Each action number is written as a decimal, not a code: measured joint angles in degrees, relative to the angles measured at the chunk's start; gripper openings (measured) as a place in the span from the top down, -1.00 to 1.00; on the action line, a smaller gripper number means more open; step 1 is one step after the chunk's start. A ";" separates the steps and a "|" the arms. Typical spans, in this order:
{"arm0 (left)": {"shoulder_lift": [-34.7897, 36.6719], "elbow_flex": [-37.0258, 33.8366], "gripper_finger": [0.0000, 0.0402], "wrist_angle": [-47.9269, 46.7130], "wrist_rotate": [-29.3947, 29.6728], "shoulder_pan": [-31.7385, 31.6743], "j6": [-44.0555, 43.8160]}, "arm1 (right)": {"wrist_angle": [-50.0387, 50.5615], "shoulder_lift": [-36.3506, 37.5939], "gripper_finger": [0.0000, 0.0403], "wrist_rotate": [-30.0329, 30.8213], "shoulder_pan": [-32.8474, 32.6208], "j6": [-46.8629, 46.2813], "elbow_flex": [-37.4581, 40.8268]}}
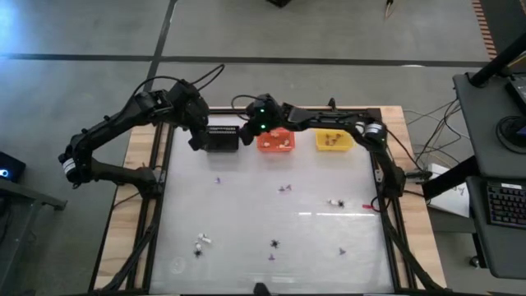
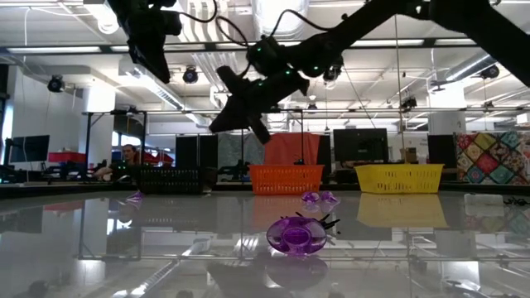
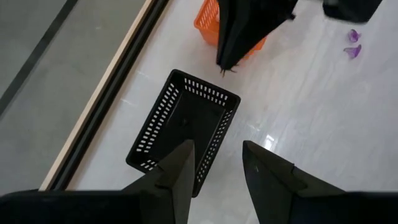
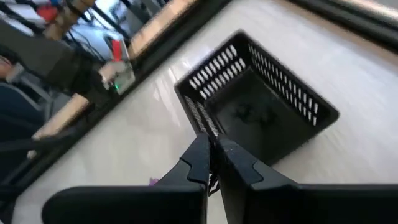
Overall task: Sort Halloween decoration
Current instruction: Put the spider toy into the black bin, then put the skeleton toy into the orange bin
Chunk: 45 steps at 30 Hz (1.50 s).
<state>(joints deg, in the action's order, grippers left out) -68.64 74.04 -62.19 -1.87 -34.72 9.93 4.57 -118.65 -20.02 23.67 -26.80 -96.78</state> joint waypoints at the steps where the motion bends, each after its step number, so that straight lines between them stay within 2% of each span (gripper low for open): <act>1: 0.00 0.00 0.41 0.02 -0.02 0.00 0.11 | 1.60 -1.07 0.95 -0.12 -0.01 0.61 -1.72; 9: 0.00 0.00 0.41 -0.13 -0.02 0.00 0.50 | 10.10 -9.12 0.95 -0.07 0.13 4.99 -14.47; 15: -0.01 0.00 0.41 -0.28 -0.02 0.00 1.32 | 18.33 -15.28 0.95 -5.57 1.16 4.75 -23.89; 22: 0.00 0.00 0.41 -1.04 -0.02 0.00 1.33 | 24.25 -20.33 0.95 -5.97 1.30 6.59 -32.06; 30: -0.01 0.00 0.41 -1.22 -0.02 0.00 1.11 | 25.72 -22.20 0.91 -5.56 1.28 7.52 -34.41; 42: 0.00 0.00 0.41 -1.19 -0.02 -0.02 0.96 | 25.83 -22.20 0.55 -5.45 1.41 7.98 -34.31; 45: 0.00 0.00 0.41 -1.40 -0.02 -0.01 0.94 | 28.38 -21.82 0.49 -5.44 1.63 7.52 -34.94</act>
<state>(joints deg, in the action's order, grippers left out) -68.64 74.04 -63.59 -1.89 -34.73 10.87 32.95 -140.48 -25.46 25.30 -19.28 -131.72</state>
